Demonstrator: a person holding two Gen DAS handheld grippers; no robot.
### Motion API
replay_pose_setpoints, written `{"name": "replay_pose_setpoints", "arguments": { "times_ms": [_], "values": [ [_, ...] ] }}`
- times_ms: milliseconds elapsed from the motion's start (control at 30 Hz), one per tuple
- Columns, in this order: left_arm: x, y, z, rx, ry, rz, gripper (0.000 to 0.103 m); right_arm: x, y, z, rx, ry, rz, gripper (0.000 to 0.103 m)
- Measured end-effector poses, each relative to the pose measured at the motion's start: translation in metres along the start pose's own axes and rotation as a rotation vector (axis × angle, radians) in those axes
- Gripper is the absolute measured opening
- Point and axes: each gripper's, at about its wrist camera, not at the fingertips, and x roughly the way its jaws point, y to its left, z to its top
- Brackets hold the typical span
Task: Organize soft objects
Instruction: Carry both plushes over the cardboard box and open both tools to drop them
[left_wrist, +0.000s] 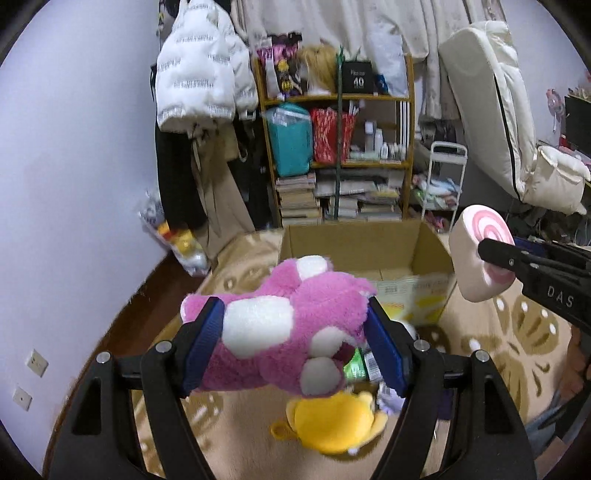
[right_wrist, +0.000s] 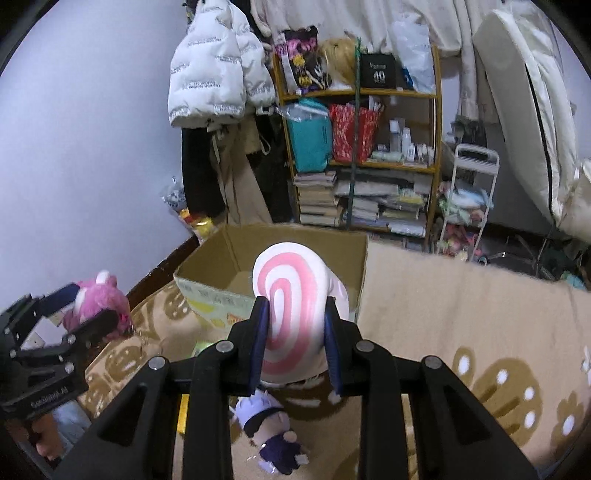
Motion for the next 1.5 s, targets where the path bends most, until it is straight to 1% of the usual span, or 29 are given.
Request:
{"name": "replay_pose_setpoints", "arguments": {
  "times_ms": [100,167,233,333,467,567,767,867,967,1033,1133,1267,1400,1500],
  "values": [
    [-0.002,-0.002,0.018,0.028,-0.066,0.019,0.075,-0.003,0.000,0.013,0.015,-0.020,0.020,0.030],
    [0.000,-0.003,0.030,0.041,-0.090,0.023,0.075,-0.005,0.003,0.022,-0.006,-0.045,0.006,0.030],
    [0.003,-0.004,0.041,0.046,-0.110,0.024,0.075,-0.004,0.006,0.031,-0.027,-0.061,-0.006,0.030],
    [0.011,-0.004,0.055,0.047,-0.130,0.020,0.075,0.001,0.007,0.042,-0.023,-0.079,-0.001,0.030],
    [0.029,-0.006,0.063,0.042,-0.152,0.020,0.075,0.011,0.007,0.047,-0.034,-0.100,-0.015,0.030],
    [0.050,-0.008,0.065,0.044,-0.127,0.001,0.075,0.019,0.005,0.046,-0.025,-0.090,-0.009,0.030],
    [0.083,-0.013,0.060,0.038,-0.081,-0.030,0.075,0.049,-0.006,0.039,0.013,-0.078,0.016,0.030],
    [0.093,-0.017,0.057,0.046,-0.076,-0.060,0.076,0.059,-0.011,0.032,-0.009,-0.096,0.032,0.031],
    [0.103,-0.018,0.051,0.055,-0.062,-0.066,0.076,0.070,-0.018,0.027,-0.045,-0.101,0.030,0.031],
    [0.113,-0.020,0.047,0.060,-0.028,-0.075,0.076,0.078,-0.024,0.024,-0.029,-0.091,0.038,0.031],
    [0.120,-0.024,0.043,0.071,-0.011,-0.104,0.077,0.085,-0.031,0.020,0.004,-0.080,0.072,0.031],
    [0.126,-0.030,0.038,0.094,-0.003,-0.084,0.077,0.092,-0.027,0.015,-0.027,-0.068,0.082,0.033],
    [0.130,-0.025,0.036,0.065,0.019,-0.089,0.078,0.096,-0.020,0.009,-0.055,-0.055,0.092,0.034],
    [0.134,-0.018,0.037,0.014,0.066,-0.126,0.080,0.096,-0.016,0.007,-0.076,-0.045,0.096,0.036]
  ]
}}
